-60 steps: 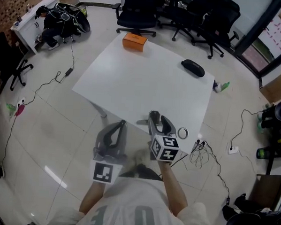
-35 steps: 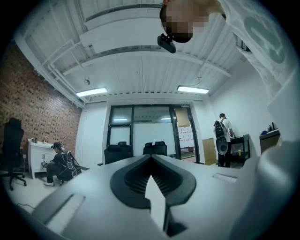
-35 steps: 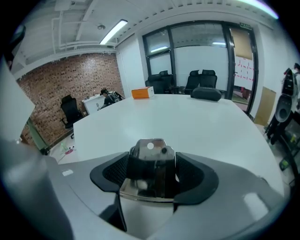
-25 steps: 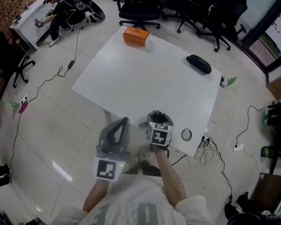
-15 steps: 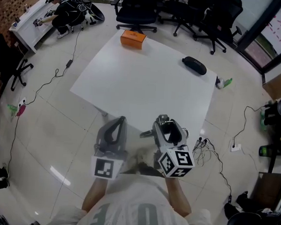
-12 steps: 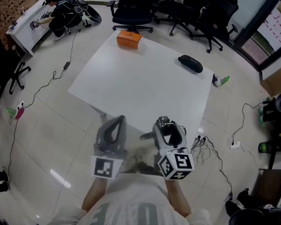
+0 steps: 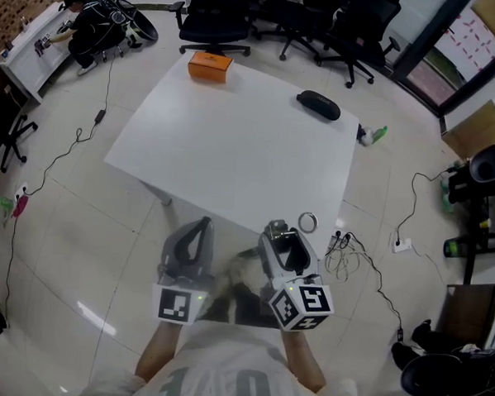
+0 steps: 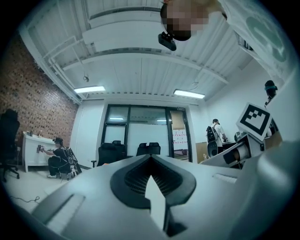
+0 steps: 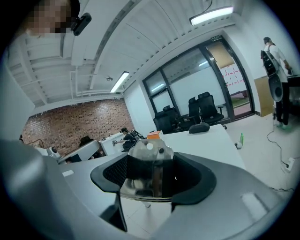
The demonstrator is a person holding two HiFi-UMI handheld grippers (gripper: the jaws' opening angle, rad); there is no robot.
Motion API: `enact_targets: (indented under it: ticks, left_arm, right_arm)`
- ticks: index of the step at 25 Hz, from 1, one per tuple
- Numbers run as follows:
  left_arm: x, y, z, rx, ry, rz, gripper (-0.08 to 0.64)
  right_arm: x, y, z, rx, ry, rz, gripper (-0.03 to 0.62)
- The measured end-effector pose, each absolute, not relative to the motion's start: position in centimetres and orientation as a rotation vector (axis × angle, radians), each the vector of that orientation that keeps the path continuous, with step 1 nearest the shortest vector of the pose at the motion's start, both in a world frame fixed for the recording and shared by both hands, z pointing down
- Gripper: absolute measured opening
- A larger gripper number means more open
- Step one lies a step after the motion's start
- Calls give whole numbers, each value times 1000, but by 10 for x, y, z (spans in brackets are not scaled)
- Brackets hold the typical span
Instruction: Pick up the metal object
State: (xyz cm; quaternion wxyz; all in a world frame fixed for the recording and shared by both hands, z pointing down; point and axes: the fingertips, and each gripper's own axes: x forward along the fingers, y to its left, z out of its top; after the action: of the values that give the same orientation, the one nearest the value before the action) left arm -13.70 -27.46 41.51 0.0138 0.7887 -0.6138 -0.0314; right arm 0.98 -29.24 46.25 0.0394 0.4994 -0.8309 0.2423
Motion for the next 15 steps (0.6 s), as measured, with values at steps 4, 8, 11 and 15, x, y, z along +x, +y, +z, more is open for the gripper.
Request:
enact_targets:
  ticks: [4,8,11,15]
  left_arm:
    - [-140,-258,436,2425,-1902,-76,1]
    - [-142,-245,431,2431,-1927,-83,1]
    - [-137,-223,416,2445,-1975,-96,2]
    - [-113,-176,397,2497,-1999,-123,2]
  right_arm:
    - [23,-264,480,1578,-2489,818,301]
    - [33,-239,477,1601,-2497,817,301]
    - [47,-207,468,1606,-2519,795,301]
    - [71,-159,457,1638,-2579,801,301]
